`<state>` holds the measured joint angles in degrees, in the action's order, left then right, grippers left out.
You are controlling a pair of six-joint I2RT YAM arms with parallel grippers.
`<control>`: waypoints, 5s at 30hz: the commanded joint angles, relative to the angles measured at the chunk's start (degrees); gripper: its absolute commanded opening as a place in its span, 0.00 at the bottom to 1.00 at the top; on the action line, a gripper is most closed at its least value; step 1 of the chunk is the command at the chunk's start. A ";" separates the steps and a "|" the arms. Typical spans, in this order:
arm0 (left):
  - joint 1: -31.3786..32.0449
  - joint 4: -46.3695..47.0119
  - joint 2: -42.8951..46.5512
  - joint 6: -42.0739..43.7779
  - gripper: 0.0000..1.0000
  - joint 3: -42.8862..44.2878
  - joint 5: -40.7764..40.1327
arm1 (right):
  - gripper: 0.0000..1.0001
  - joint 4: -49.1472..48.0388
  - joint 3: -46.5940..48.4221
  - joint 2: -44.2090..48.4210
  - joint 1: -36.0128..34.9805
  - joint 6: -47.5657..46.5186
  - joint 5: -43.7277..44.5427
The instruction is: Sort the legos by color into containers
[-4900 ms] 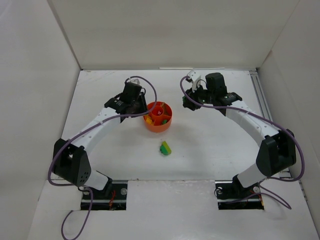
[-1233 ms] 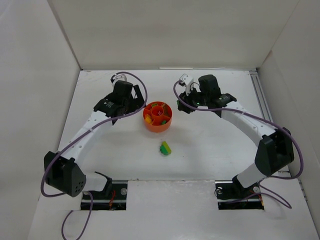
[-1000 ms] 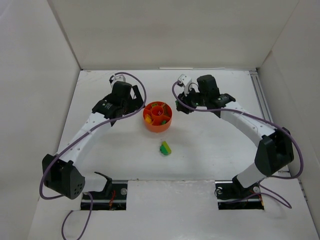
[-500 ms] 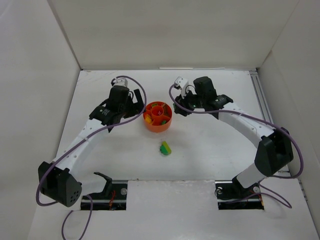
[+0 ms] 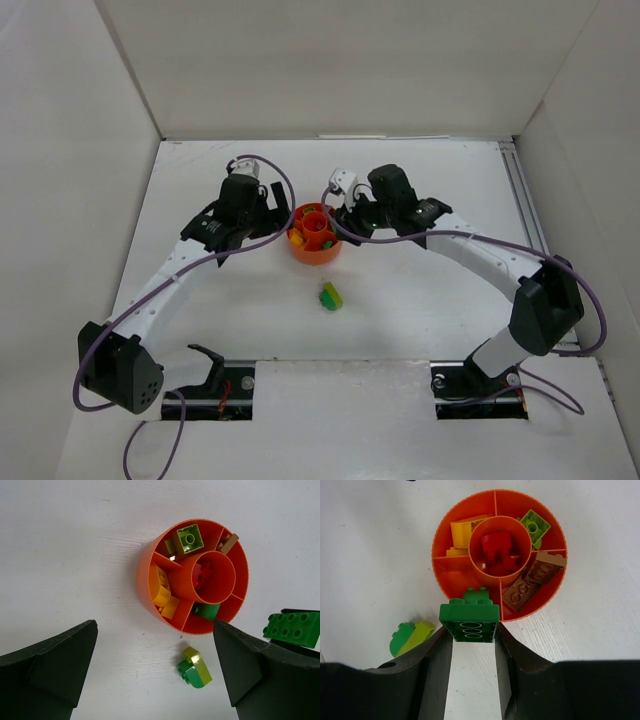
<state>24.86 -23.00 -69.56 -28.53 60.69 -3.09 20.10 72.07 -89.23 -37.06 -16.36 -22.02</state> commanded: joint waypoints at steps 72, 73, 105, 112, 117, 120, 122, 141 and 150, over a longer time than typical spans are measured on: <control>-0.34 1.73 -1.37 2.25 1.00 0.66 2.21 | 0.43 -10.43 0.79 -6.39 -5.74 2.82 4.88; -0.34 1.73 -1.37 2.25 1.00 0.66 2.21 | 0.46 -10.43 0.79 -6.39 -5.74 2.82 4.88; -0.34 0.68 0.74 2.25 1.00 -0.39 1.69 | 0.72 -7.79 -1.32 3.96 -0.92 4.05 7.43; -0.34 -0.98 1.27 1.20 1.00 -2.15 2.91 | 1.00 -7.79 -7.03 11.34 8.04 5.20 6.20; 2.73 -1.51 1.27 -0.65 1.00 -3.90 1.42 | 1.00 -7.79 -10.54 15.66 12.53 6.33 5.50; 3.26 -1.52 1.80 -3.10 1.00 -5.39 1.42 | 1.00 -7.27 -11.96 17.07 14.12 7.22 6.02; 3.96 -1.52 2.50 -4.24 1.00 -7.68 1.42 | 1.00 -7.27 -13.97 19.00 15.52 7.83 6.02; 33.21 1.47 -15.50 -18.13 0.96 -5.41 -10.34 | 1.00 -6.74 -26.19 29.90 15.53 10.56 6.64; 37.72 5.95 -14.73 -12.51 0.95 -11.11 -8.86 | 1.00 -5.68 -29.62 32.45 15.53 10.03 4.71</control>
<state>62.33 -18.06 -86.67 -43.03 51.68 -11.18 14.98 43.24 -57.65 -21.71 -6.55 -16.14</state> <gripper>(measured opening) 0.962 0.994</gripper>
